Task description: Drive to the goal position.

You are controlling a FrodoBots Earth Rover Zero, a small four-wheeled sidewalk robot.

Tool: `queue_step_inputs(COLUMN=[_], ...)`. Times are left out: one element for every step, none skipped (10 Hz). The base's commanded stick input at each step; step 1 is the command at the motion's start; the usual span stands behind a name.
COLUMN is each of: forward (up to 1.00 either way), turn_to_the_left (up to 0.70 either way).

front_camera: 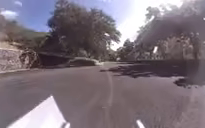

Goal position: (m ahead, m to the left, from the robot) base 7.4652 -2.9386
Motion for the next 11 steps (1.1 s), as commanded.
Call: queue_step_inputs(forward=[0.7, 0.7, 0.7, 0.7, 0.7, 0.7, 0.7, 0.7, 0.7, 0.7, 0.7], turn_to_the_left=[0.0, -0.1, -0.35, -0.35, -0.35, -0.35, -0.35, -0.35, -0.35, -0.35, -0.28])
